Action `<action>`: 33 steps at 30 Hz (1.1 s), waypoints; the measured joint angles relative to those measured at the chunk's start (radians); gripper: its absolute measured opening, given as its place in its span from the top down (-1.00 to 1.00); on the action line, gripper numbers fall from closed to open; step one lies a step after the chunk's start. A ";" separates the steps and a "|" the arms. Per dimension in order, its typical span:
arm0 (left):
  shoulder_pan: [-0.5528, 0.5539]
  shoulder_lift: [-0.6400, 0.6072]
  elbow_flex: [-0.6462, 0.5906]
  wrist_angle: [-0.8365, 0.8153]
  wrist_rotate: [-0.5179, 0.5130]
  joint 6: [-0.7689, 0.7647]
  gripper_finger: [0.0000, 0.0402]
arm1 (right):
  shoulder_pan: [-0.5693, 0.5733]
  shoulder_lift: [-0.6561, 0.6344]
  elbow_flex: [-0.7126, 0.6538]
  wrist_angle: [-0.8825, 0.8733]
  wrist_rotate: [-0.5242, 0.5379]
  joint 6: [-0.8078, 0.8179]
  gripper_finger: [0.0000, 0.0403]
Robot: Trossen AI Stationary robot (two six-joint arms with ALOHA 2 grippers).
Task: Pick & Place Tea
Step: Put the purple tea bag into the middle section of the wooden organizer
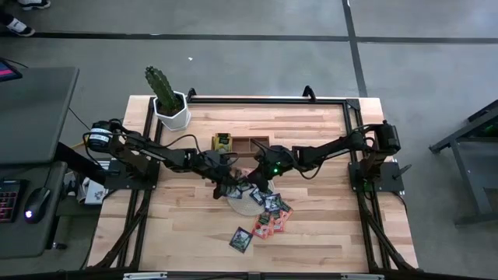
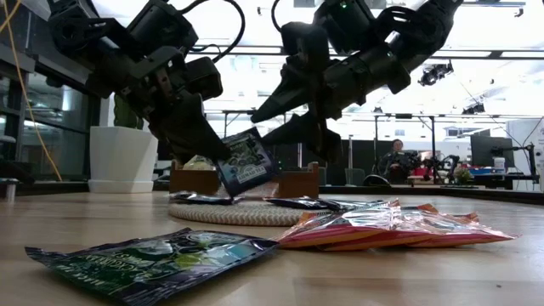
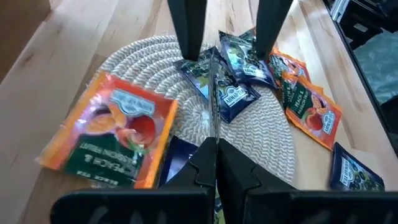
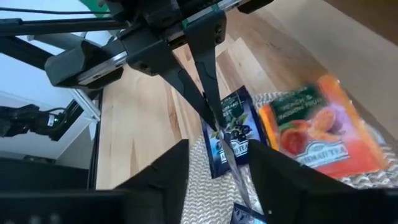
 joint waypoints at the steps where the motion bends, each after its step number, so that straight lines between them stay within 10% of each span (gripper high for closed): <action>1: 0.000 -0.004 0.000 -0.001 0.004 0.003 1.00 | -0.002 0.000 0.000 -0.001 -0.007 0.000 0.15; 17: 0.190 -0.281 0.034 -0.359 0.097 0.262 1.00 | -0.040 -0.101 0.002 -0.127 -0.132 -0.026 -0.01; 33: 0.395 -0.138 0.496 -0.921 0.052 0.796 1.00 | 0.006 -0.110 0.001 -0.144 -0.068 0.001 -0.02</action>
